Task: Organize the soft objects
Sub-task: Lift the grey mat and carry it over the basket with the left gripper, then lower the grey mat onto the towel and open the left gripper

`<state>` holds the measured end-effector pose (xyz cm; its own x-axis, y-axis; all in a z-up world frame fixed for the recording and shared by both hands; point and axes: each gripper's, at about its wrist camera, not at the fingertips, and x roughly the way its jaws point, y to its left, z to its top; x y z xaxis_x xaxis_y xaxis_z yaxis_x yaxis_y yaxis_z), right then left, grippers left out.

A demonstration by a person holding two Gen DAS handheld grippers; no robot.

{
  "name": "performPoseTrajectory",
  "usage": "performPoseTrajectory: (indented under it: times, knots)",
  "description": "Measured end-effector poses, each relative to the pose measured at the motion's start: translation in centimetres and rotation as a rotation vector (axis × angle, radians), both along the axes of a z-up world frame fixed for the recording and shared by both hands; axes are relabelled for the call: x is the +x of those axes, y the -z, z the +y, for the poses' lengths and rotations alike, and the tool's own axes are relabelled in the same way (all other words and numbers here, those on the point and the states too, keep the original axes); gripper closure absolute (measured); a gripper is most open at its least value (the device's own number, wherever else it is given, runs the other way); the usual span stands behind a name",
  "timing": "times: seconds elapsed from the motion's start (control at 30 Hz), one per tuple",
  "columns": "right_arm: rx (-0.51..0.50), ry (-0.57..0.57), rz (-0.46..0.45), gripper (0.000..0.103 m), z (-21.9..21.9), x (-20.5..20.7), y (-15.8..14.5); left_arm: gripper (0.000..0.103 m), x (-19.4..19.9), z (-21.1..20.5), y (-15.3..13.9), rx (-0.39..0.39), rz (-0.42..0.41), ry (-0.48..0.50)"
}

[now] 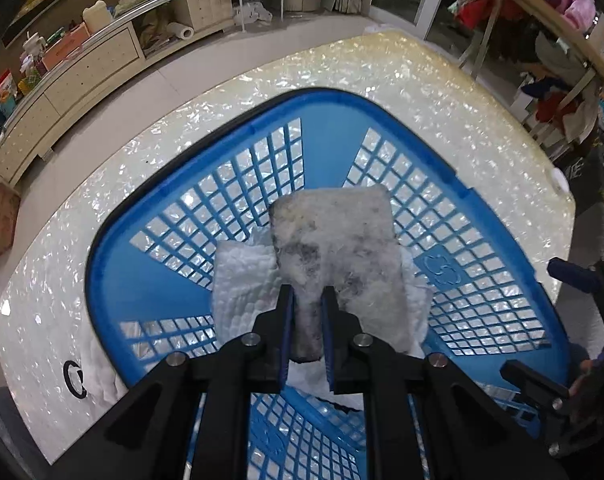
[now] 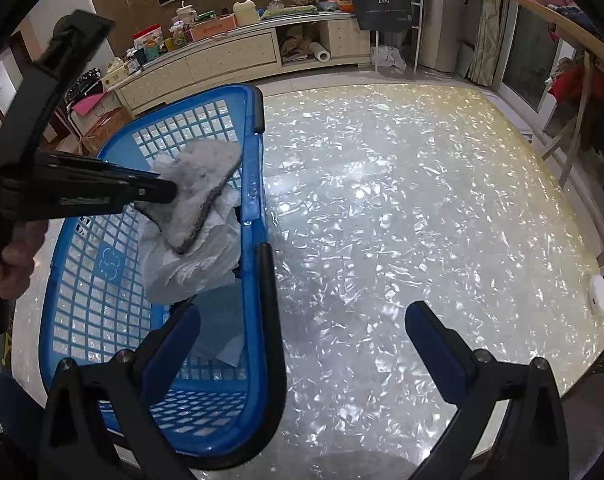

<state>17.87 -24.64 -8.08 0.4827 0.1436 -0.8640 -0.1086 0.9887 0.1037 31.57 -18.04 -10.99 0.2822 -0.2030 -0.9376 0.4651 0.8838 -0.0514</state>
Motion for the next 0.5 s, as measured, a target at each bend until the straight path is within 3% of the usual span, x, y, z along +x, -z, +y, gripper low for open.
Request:
performPoseTrajectory:
  times: [0.17,0.27,0.43,0.5]
  knots:
    - [0.014,-0.002,0.009,0.000,0.2,-0.3,0.1,0.089,0.4,-1.1,0.8,0.053,-0.001,0.023]
    - [0.016,0.000,0.008,0.000,0.2,-0.5,-0.1,0.081,0.3,-1.3,0.4,0.071,-0.026,0.021]
    - [0.012,0.004,-0.001,0.000,-0.2,-1.0,-0.8,0.041,-1.0,-0.6,-1.5,0.095,-0.107,0.021]
    - [0.009,0.004,-0.008,0.000,-0.2,-1.4,-1.3,0.038,-1.3,0.4,-2.7,0.078,-0.131,0.019]
